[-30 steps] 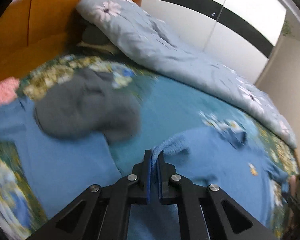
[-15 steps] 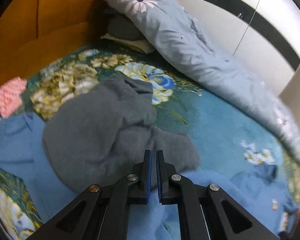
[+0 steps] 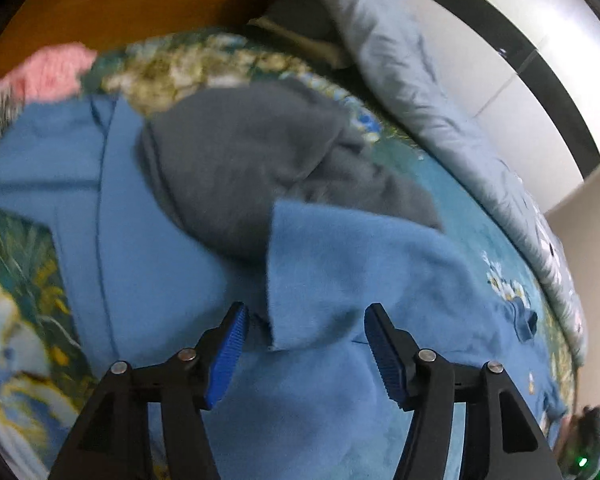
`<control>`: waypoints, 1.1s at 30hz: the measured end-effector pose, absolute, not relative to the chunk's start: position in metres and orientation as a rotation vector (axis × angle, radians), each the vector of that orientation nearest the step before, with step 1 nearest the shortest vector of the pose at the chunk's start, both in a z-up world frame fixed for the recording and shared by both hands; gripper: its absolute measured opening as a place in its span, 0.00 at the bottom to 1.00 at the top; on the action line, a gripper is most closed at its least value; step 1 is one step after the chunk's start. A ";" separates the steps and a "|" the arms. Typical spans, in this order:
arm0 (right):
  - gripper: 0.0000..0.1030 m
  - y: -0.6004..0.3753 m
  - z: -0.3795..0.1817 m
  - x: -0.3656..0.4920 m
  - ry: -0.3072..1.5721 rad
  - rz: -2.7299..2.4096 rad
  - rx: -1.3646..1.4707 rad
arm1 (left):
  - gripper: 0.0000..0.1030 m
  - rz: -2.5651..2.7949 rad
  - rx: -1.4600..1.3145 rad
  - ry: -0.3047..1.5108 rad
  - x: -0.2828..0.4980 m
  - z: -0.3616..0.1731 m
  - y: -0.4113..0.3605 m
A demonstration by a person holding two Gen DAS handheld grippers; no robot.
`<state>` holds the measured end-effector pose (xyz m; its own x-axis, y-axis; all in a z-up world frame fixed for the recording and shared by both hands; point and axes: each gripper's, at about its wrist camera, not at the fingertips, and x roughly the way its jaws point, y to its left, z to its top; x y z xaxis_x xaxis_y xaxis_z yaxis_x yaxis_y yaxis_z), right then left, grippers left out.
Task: Fold clothes
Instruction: 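Grasp the other sleeve with the left gripper, fold it across the body, release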
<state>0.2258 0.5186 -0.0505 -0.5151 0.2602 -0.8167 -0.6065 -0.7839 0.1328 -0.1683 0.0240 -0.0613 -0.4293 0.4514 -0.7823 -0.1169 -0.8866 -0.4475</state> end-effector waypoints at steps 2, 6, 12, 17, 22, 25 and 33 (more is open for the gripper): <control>0.51 0.519 -0.051 0.227 0.562 2.288 -1.141 | 0.61 2.349 -1.408 -0.559 -0.170 -0.064 0.020; 0.51 0.521 -0.052 0.230 0.569 2.275 -1.140 | 0.27 2.368 -1.345 -0.582 -0.168 -0.055 0.018; 0.51 0.519 -0.053 0.228 0.556 2.271 -1.145 | 0.05 2.460 -1.130 -0.529 -0.157 -0.016 0.016; 0.52 0.519 -0.054 0.229 0.563 2.274 -1.141 | 0.05 2.569 -1.108 -0.455 -0.163 -0.005 0.010; 0.51 0.520 -0.053 0.231 0.578 2.278 -1.136 | 0.06 2.556 -1.239 -0.429 -0.175 -0.027 0.011; 0.51 0.520 -0.046 0.237 0.588 2.281 -1.117 | 0.10 2.505 -1.286 -0.511 -0.171 -0.030 0.005; 0.51 0.529 -0.034 0.284 0.673 2.280 -1.080 | 0.39 2.418 -1.235 -0.447 -0.087 -0.004 0.024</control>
